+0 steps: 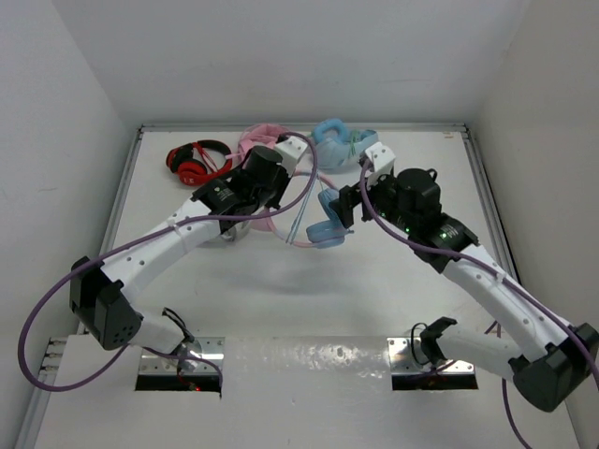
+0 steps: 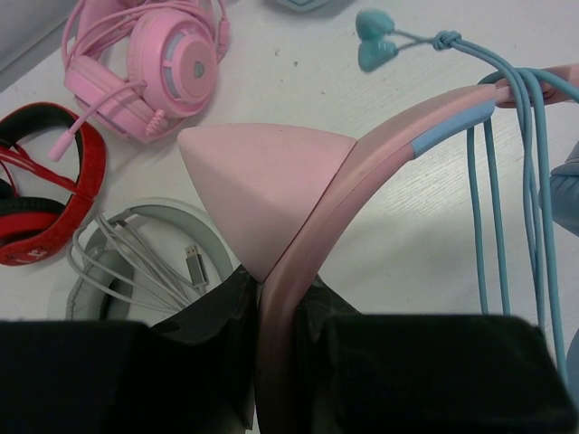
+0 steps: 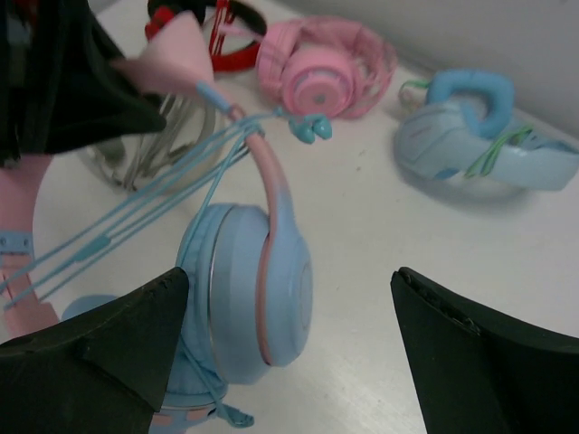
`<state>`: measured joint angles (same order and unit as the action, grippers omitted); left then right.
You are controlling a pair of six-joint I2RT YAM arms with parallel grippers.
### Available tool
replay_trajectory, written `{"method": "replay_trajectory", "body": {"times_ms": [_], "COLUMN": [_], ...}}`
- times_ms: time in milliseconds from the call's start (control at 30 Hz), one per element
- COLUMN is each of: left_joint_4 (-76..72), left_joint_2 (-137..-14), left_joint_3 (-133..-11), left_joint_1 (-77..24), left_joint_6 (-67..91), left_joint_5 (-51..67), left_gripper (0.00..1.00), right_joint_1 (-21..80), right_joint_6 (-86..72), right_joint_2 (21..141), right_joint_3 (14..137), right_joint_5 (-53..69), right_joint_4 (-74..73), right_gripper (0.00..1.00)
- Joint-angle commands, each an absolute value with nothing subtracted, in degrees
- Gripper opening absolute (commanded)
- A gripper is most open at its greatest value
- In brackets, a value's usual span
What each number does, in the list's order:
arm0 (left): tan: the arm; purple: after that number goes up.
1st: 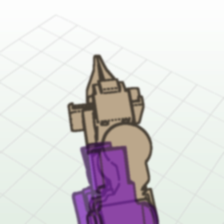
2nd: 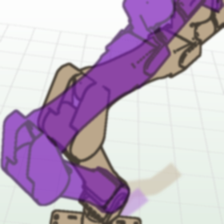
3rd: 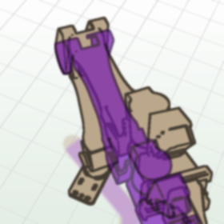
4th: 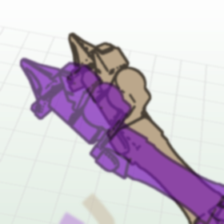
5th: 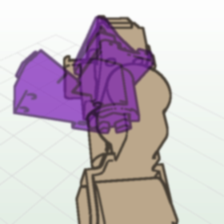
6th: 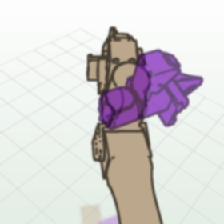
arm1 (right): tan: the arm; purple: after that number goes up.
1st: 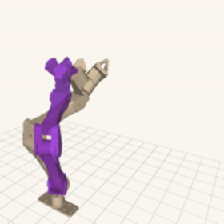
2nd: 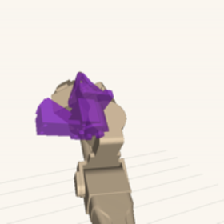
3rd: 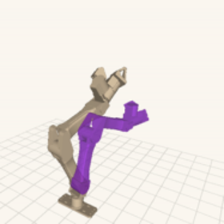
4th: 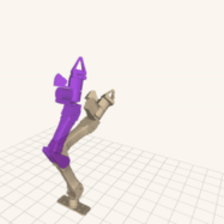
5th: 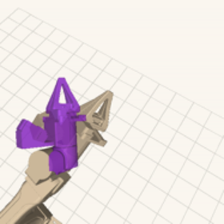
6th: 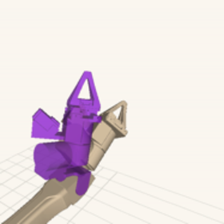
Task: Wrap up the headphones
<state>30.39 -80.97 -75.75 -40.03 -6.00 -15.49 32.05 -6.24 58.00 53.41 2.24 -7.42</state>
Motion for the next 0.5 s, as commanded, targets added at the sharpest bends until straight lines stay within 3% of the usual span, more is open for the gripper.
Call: {"method": "replay_trajectory", "body": {"times_ms": [0,467], "left_joint_4": [23.47,20.66], "left_joint_2": [-79.72,-82.26], "left_joint_3": [-76.82,-77.52], "left_joint_1": [-39.55,-39.55], "left_joint_6": [-4.75,-5.97], "left_joint_5": [-16.17,-19.68], "left_gripper": [0.0,0.0], "right_joint_1": [32.87,33.48], "right_joint_6": [-4.92,-9.58], "right_joint_2": [60.19,72.25], "right_joint_3": [55.37,57.57], "right_joint_5": [6.51,5.71], "right_joint_4": [-10.2,-7.04], "right_gripper": [0.93,0.9]}}
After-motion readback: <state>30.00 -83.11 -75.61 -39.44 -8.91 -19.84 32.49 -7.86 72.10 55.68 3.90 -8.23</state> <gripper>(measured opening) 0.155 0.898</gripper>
